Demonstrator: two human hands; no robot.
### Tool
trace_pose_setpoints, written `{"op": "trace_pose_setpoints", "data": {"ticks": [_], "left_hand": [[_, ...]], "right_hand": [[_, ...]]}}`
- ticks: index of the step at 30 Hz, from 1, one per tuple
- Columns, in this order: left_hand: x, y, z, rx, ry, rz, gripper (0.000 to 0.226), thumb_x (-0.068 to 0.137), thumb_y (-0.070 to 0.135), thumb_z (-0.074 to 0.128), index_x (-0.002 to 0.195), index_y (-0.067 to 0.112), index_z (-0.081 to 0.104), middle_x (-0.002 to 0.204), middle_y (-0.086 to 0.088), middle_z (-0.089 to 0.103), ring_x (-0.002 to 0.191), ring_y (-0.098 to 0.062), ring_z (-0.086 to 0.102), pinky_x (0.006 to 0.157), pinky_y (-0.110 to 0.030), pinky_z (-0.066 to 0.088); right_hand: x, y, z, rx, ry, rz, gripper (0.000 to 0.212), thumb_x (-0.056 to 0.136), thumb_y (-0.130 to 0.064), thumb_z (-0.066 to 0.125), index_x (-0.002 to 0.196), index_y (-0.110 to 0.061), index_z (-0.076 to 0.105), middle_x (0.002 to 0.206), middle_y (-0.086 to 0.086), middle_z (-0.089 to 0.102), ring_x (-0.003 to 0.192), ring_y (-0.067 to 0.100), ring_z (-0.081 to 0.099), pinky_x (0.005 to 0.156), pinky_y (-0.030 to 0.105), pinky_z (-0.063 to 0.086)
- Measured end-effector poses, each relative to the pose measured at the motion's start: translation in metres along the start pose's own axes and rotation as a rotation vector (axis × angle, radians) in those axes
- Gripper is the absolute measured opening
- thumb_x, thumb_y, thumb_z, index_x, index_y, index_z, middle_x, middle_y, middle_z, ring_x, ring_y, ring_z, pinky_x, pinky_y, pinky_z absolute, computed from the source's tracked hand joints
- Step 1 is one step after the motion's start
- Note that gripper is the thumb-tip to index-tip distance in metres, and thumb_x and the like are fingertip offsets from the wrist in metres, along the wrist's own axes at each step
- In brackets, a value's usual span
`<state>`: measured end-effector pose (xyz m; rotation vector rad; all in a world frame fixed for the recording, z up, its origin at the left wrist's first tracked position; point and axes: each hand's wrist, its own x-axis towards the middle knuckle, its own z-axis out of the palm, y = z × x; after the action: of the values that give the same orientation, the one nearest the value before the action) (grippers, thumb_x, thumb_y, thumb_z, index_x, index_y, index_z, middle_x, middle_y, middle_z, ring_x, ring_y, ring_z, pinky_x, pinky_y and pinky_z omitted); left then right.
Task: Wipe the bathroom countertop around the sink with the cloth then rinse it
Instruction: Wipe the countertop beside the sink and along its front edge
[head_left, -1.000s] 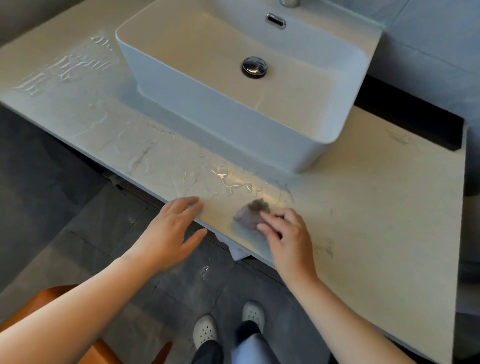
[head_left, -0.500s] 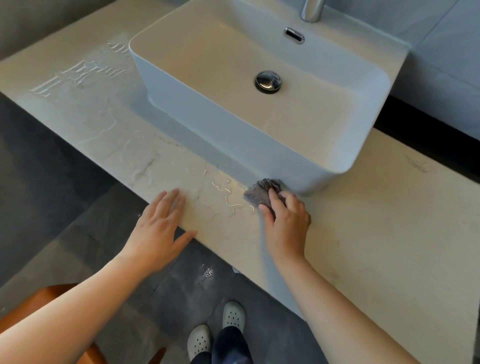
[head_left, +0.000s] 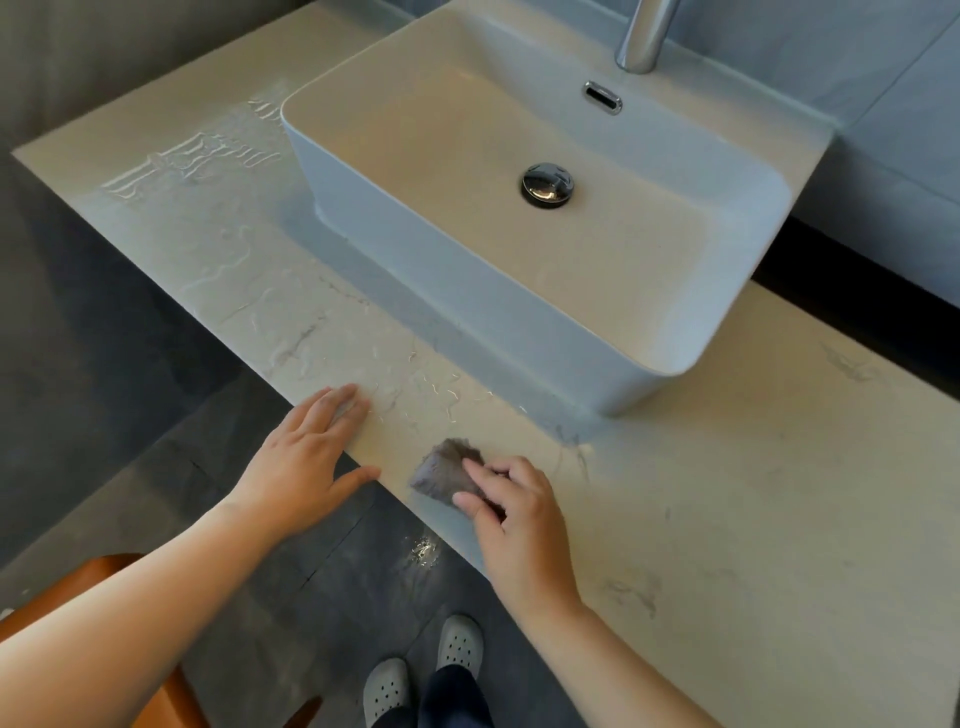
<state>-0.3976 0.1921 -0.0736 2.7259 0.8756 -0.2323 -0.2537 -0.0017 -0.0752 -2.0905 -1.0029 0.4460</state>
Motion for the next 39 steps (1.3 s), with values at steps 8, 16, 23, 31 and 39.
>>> {"op": "trace_pose_setpoints", "data": {"ticks": [8, 16, 23, 31, 39], "left_hand": [[-0.001, 0.007, -0.004, -0.047, -0.031, -0.043, 0.081, 0.085, 0.058, 0.05, 0.15, 0.023, 0.018, 0.158, 0.003, 0.012, 0.144, -0.02, 0.009, 0.117, -0.036, 0.015], [0.0, -0.002, 0.0, 0.024, -0.016, 0.007, 0.088, 0.078, 0.074, 0.029, 0.148, 0.019, 0.027, 0.155, -0.002, 0.023, 0.142, -0.024, 0.02, 0.114, -0.038, 0.019], [0.003, -0.014, -0.006, 0.016, -0.004, 0.084, 0.071, 0.082, 0.062, 0.032, 0.137, 0.02, 0.048, 0.143, -0.003, 0.042, 0.127, -0.028, 0.04, 0.1, -0.045, 0.042], [0.009, -0.029, -0.012, -0.026, 0.0, 0.171, 0.063, 0.085, 0.059, 0.033, 0.135, 0.025, 0.051, 0.138, 0.002, 0.045, 0.118, -0.023, 0.044, 0.098, -0.041, 0.043], [0.013, -0.037, -0.011, -0.038, -0.022, 0.217, 0.065, 0.086, 0.06, 0.029, 0.14, 0.027, 0.045, 0.141, 0.005, 0.04, 0.122, -0.019, 0.037, 0.104, -0.038, 0.036]], "right_hand": [[0.059, 0.045, -0.038, -0.153, 0.216, 0.056, 0.034, 0.085, -0.015, 0.067, 0.118, -0.009, 0.066, 0.104, 0.003, 0.063, 0.101, 0.023, 0.056, 0.087, 0.036, 0.049], [0.057, 0.055, -0.011, -0.31, 0.349, 0.027, 0.032, 0.085, -0.02, 0.066, 0.115, -0.008, 0.066, 0.097, 0.006, 0.06, 0.087, 0.028, 0.056, 0.072, 0.038, 0.049], [0.069, 0.036, 0.012, -0.376, 0.442, 0.111, 0.034, 0.087, -0.026, 0.056, 0.113, -0.007, 0.067, 0.097, 0.008, 0.062, 0.082, 0.031, 0.056, 0.071, 0.036, 0.044], [0.073, 0.032, 0.014, -0.367, 0.381, 0.059, 0.035, 0.087, -0.026, 0.056, 0.116, -0.009, 0.066, 0.103, 0.006, 0.064, 0.091, 0.029, 0.057, 0.077, 0.037, 0.047], [0.087, 0.019, 0.031, -0.365, 0.399, 0.079, 0.033, 0.087, -0.023, 0.059, 0.115, -0.008, 0.067, 0.099, 0.006, 0.063, 0.088, 0.027, 0.056, 0.075, 0.034, 0.045]]}}
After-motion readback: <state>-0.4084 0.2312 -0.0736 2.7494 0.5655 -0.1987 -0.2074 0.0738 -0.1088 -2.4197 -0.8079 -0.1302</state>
